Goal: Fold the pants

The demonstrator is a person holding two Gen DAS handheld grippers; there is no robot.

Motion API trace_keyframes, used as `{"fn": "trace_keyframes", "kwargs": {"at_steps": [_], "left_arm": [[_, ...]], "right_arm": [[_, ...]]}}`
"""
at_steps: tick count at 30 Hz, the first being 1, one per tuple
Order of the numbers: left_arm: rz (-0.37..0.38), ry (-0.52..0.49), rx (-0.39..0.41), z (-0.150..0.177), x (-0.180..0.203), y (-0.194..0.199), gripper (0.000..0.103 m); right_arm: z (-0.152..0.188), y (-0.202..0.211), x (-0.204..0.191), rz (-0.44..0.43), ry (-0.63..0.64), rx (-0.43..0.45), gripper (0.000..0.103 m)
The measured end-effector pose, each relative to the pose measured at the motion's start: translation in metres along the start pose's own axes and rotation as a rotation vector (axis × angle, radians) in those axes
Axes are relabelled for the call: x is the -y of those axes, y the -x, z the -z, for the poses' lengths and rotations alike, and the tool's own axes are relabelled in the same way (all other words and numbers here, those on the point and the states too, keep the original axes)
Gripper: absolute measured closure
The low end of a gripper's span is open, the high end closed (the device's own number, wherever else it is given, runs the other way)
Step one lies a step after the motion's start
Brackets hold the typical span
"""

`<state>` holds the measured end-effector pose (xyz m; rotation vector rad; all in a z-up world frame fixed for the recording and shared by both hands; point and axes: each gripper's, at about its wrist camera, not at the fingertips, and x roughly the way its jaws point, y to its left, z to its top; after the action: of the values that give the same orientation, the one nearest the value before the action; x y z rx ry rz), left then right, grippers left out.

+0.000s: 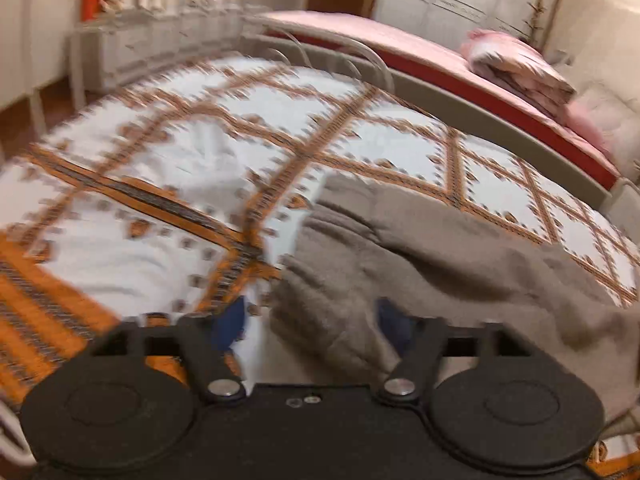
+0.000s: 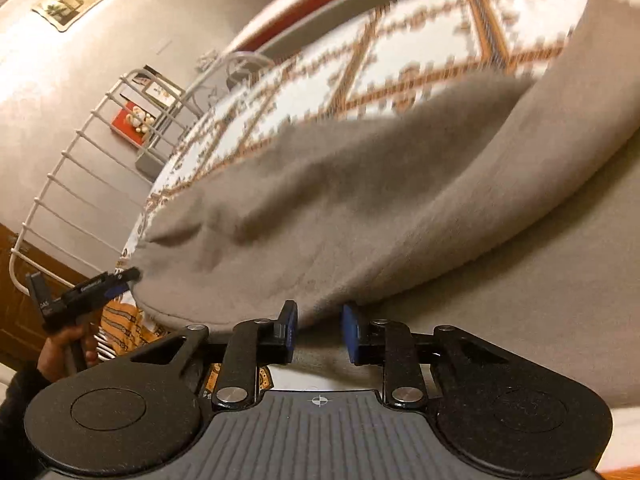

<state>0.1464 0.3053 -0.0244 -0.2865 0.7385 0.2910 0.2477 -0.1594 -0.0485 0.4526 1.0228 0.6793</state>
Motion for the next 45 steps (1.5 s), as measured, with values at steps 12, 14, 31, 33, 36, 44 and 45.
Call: {"fn": "trace_keyframes", "kwargs": {"at_steps": [12, 14, 31, 33, 36, 44, 45], "left_arm": [[0.062, -0.077, -0.05, -0.004, 0.051, -0.03, 0.031], [0.023, -0.179, -0.075, 0.006, 0.061, -0.043, 0.027], [0.089, -0.143, -0.07, 0.004, 0.056, -0.042, 0.014], [0.103, -0.109, -0.065, 0.003, 0.052, -0.041, 0.014], [0.116, -0.093, -0.056, 0.002, 0.048, -0.04, 0.014], [0.104, -0.14, -0.052, 0.005, 0.052, -0.039, 0.013], [0.108, -0.135, -0.053, 0.005, 0.051, -0.038, 0.013]], "right_arm": [[-0.034, 0.051, 0.047, 0.147, -0.154, 0.187, 0.077], [-0.043, 0.047, 0.048, 0.16, -0.155, 0.196, 0.077], [-0.096, -0.021, 0.052, 0.421, -0.145, 0.02, 0.039], [-0.094, -0.027, 0.044, 0.47, -0.1, 0.013, 0.043], [-0.088, -0.031, 0.037, 0.553, -0.018, 0.007, 0.067], [-0.068, 0.011, 0.044, 0.472, -0.066, 0.085, 0.096], [-0.059, 0.023, 0.043, 0.449, -0.076, 0.097, 0.1]]}}
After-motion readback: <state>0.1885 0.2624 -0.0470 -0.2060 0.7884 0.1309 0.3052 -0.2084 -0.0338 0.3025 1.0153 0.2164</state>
